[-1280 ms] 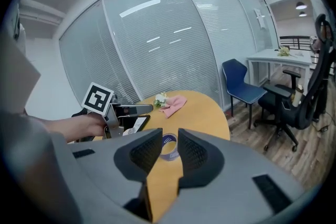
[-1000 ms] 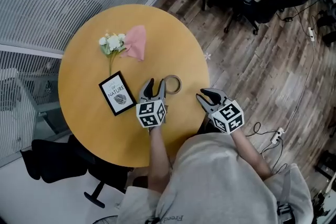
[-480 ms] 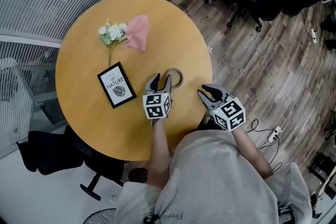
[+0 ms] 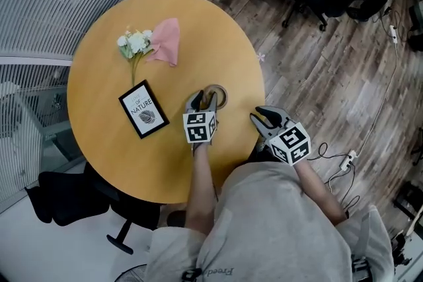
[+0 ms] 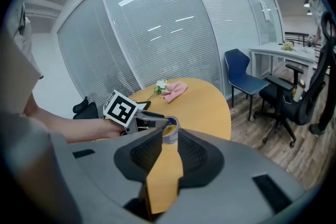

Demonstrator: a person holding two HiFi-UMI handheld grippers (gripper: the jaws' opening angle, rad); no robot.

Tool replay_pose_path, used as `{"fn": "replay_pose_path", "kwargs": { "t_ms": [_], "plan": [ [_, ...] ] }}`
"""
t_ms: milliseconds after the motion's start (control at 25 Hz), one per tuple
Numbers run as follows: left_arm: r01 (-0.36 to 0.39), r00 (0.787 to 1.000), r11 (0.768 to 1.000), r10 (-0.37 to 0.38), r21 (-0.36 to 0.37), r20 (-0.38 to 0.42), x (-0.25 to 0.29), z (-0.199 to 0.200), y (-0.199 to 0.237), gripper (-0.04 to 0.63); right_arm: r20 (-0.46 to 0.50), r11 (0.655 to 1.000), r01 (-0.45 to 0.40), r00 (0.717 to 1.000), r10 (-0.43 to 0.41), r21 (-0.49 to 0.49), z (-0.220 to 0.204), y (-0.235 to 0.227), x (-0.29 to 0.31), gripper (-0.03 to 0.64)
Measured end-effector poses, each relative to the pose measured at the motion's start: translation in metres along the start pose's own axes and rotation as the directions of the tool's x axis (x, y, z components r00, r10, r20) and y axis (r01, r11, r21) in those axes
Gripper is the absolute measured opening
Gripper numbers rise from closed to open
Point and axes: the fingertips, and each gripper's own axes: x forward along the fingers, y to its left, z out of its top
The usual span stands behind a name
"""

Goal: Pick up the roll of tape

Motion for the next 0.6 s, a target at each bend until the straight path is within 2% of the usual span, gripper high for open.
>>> {"fn": "replay_pose_path", "kwargs": {
  "t_ms": [200, 600],
  "plan": [
    [-0.017, 1.000, 1.000, 0.018, 0.006, -0.015, 0.006, -0.001, 0.000, 0.178, -0.007, 1.000, 0.012, 1.000, -0.012, 0.004, -0.004, -0.006, -0.004, 0.087],
    [-0.013, 0.993, 0.984, 0.034, 0.177, -0.115, 0.016, -0.011, -0.001, 0.178, -0.022, 1.000, -0.021, 1.000, 0.021, 0.010, -0.007, 0.004, 0.004, 0.087]
  ]
}}
